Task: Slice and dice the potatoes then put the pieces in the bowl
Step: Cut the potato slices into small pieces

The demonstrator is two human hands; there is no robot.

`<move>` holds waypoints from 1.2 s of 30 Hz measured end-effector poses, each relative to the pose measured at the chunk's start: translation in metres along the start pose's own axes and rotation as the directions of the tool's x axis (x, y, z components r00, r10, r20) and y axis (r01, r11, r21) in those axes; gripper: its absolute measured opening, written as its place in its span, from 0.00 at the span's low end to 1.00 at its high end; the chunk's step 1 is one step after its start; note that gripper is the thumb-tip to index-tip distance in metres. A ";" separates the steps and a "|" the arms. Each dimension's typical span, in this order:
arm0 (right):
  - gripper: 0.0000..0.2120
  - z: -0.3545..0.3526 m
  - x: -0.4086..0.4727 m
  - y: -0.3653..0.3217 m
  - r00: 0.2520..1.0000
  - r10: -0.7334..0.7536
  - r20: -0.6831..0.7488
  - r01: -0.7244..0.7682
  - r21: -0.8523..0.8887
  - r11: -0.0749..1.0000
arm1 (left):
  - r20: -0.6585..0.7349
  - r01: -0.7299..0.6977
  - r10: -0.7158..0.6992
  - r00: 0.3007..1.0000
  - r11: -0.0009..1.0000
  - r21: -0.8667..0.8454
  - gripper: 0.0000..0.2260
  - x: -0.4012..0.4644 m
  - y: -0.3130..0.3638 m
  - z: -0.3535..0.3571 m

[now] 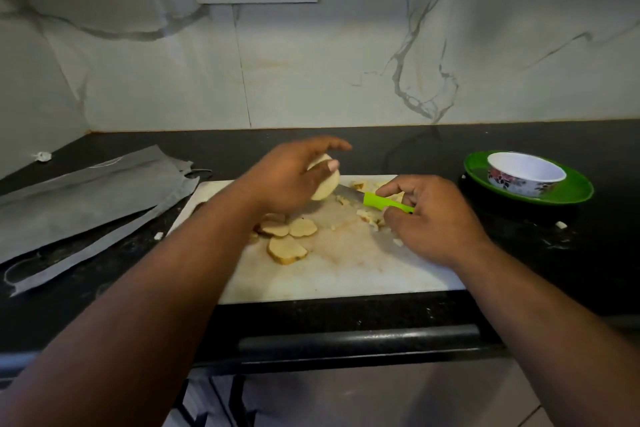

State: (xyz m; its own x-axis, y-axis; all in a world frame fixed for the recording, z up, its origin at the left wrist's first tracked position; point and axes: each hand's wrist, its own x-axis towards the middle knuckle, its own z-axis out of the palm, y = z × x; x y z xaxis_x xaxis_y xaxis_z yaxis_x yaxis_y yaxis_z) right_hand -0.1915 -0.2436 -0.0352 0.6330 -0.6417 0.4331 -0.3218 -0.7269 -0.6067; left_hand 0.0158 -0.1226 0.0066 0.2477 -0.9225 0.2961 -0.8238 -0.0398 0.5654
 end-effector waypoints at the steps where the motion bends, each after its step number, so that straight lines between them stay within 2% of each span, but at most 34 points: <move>1: 0.13 -0.001 0.000 0.000 1.000 0.010 -0.007 -0.010 -0.008 1.000 | 0.034 -0.006 0.003 0.999 0.995 0.096 0.17 0.002 -0.002 0.004; 3: 0.11 -0.002 0.000 0.001 1.000 0.015 -0.019 -0.016 -0.024 1.000 | 0.056 0.012 -0.025 0.998 0.975 0.220 0.19 0.003 -0.009 0.005; 7: 0.10 -0.003 -0.003 -0.004 1.000 0.018 -0.008 -0.019 -0.055 0.998 | -0.057 0.130 -0.126 0.990 0.988 0.086 0.19 0.002 -0.022 -0.010; 9: 0.10 -0.004 -0.004 -0.008 1.000 0.013 0.009 -0.012 -0.075 0.997 | -0.021 0.172 -0.171 0.985 0.978 0.115 0.21 -0.002 -0.023 -0.014; 11: 0.11 -0.004 -0.006 -0.012 1.000 0.013 0.008 -0.012 -0.110 0.994 | 0.042 0.201 -0.212 0.976 0.962 0.184 0.27 -0.004 -0.022 -0.013; 14: 0.13 -0.008 -0.009 -0.022 1.000 0.008 -0.020 -0.011 -0.163 0.987 | 0.051 0.191 -0.220 0.974 0.924 0.332 0.31 -0.001 -0.019 -0.007; 19: 0.20 -0.010 -0.051 -0.052 0.992 -0.047 -0.121 -0.001 -0.370 0.929 | 0.108 0.159 -0.242 0.964 0.854 0.495 0.24 0.003 -0.009 -0.001; 22: 0.24 0.002 -0.080 -0.072 0.999 -0.011 -0.047 -0.008 -0.394 0.919 | 0.065 0.204 -0.260 0.964 0.870 0.448 0.22 0.004 -0.009 -0.001; 26: 0.26 0.009 -0.092 -0.081 1.000 -0.016 0.020 0.023 -0.377 0.926 | 0.073 0.248 -0.287 0.955 0.910 0.331 0.26 0.002 -0.013 -0.005; 29: 0.26 0.006 -0.091 -0.081 0.999 0.037 0.017 -0.027 -0.416 0.909 | 0.080 0.269 -0.306 0.949 0.913 0.306 0.30 -0.001 -0.016 -0.009; 32: 0.26 0.001 -0.088 -0.082 0.997 0.075 -0.020 -0.076 -0.461 0.884 | 0.033 0.290 -0.322 0.946 0.890 0.353 0.28 -0.002 -0.013 -0.013; 36: 0.25 0.003 -0.080 -0.090 0.998 0.037 -0.048 -0.055 -0.461 0.886 | 0.145 0.193 -0.261 0.954 0.910 0.366 0.23 -0.004 -0.010 -0.009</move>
State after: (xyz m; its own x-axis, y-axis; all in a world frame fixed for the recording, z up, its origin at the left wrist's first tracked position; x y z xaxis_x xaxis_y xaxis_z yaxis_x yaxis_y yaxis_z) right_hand -0.2113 -0.1262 -0.0174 0.5860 -0.6793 0.4417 -0.6446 -0.7212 -0.2537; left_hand 0.0280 -0.1152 0.0069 0.3776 -0.9257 0.0233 -0.8887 -0.3552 0.2899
